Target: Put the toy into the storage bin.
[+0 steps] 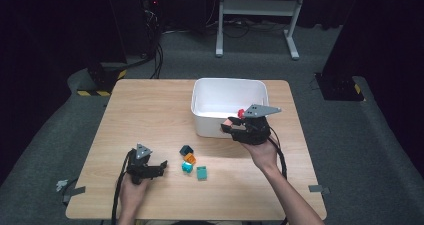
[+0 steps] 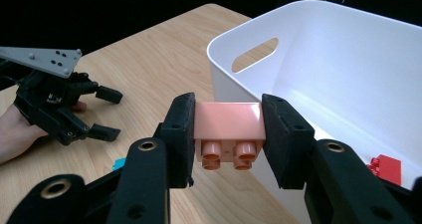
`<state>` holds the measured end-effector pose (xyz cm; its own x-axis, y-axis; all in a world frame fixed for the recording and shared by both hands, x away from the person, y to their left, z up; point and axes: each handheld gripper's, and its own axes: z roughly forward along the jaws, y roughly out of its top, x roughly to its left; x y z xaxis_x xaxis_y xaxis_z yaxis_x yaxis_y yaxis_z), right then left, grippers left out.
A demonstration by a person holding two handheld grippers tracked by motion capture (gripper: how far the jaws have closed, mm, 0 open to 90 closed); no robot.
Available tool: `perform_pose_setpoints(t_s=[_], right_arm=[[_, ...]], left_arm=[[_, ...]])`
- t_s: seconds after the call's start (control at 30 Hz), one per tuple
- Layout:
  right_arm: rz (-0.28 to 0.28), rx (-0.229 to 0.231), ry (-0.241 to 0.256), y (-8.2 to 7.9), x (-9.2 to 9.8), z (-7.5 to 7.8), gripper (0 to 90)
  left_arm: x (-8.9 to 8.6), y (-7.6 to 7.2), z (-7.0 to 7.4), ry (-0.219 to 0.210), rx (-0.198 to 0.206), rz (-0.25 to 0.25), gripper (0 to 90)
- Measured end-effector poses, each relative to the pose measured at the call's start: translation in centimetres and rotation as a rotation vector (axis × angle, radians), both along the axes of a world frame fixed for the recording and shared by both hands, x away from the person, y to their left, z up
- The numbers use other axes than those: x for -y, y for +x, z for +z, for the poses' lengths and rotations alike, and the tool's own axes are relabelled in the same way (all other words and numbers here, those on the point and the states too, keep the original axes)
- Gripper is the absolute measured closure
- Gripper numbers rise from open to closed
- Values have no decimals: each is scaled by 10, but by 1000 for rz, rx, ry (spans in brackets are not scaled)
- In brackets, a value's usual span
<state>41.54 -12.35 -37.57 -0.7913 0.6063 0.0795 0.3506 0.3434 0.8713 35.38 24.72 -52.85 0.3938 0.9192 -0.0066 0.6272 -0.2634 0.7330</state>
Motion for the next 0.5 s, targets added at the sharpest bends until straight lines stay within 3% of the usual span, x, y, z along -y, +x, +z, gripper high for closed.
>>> perform_pose_setpoints(t_s=[0.5], right_arm=[[-55,4,17,18,11,17,588]], left_arm=[[0,0,0,0,0,0,131]])
